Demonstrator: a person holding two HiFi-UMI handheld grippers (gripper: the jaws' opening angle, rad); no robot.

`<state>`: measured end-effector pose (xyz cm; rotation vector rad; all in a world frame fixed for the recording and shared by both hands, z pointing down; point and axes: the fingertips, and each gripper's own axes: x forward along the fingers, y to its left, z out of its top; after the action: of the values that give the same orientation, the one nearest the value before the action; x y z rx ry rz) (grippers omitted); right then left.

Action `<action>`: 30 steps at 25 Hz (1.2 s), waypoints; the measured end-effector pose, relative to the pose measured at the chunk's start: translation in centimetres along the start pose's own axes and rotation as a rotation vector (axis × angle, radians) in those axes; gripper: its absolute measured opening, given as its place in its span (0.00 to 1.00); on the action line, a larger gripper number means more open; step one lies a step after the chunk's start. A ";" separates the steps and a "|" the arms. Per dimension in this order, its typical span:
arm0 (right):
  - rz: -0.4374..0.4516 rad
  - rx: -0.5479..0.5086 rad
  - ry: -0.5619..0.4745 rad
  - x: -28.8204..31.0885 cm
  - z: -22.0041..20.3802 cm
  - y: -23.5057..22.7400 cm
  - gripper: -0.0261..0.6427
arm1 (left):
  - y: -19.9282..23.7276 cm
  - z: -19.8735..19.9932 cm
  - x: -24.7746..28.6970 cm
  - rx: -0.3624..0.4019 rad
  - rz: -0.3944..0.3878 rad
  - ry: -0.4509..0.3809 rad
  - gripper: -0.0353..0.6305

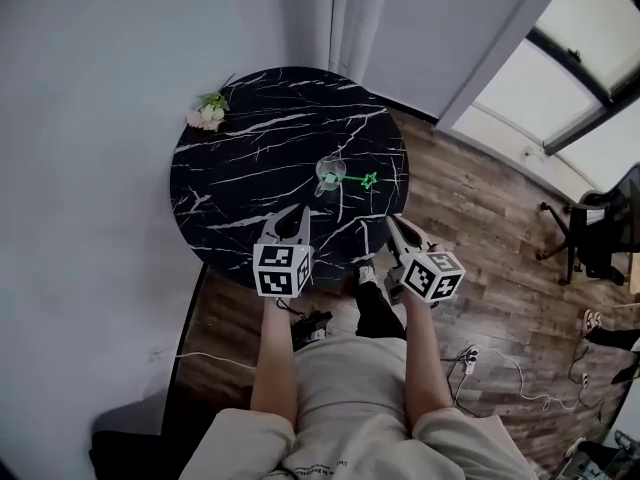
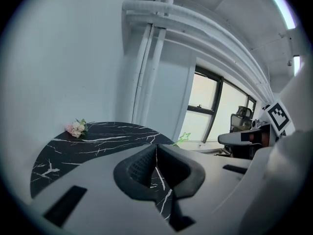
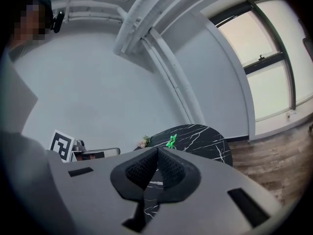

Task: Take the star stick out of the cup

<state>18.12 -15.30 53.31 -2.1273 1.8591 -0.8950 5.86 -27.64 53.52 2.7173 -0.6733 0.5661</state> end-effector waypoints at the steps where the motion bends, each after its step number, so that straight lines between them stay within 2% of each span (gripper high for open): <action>1: 0.012 0.006 0.017 0.9 0.0 -0.4 0.09 | 0.1 -0.1 0.9 -0.007 0.008 0.009 0.09; 9: 0.092 0.033 0.121 7.1 0.4 -2.0 0.11 | 0.8 -0.6 6.3 -0.069 0.044 0.052 0.09; 11: 0.107 0.049 0.161 8.4 0.4 -2.2 0.24 | 0.9 -0.4 7.2 -0.074 0.052 0.057 0.09; 12: 0.112 0.061 0.179 8.9 0.4 -2.4 0.27 | 0.9 -0.1 7.6 -0.076 0.057 0.056 0.09; 17: 0.088 0.058 0.250 11.2 0.4 -4.0 0.28 | 1.3 1.4 8.3 -0.077 0.096 0.041 0.09; 18: 0.080 0.046 0.262 11.6 0.4 -4.3 0.27 | 1.6 1.5 8.3 -0.080 0.108 0.039 0.09; 20: 0.060 0.006 0.277 12.0 0.5 -4.8 0.14 | 2.3 1.7 8.1 -0.088 0.137 0.038 0.09; 21: 0.055 -0.019 0.280 12.2 0.7 -4.9 0.12 | 2.5 1.8 8.0 -0.094 0.151 0.037 0.09; 30: 0.094 -0.264 0.299 14.7 3.2 -4.6 0.11 | 3.8 2.0 7.6 -0.125 0.246 0.034 0.09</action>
<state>24.26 -29.05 57.76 -2.1211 2.3193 -1.0459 10.76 -34.49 55.77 2.5209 -1.0076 0.6034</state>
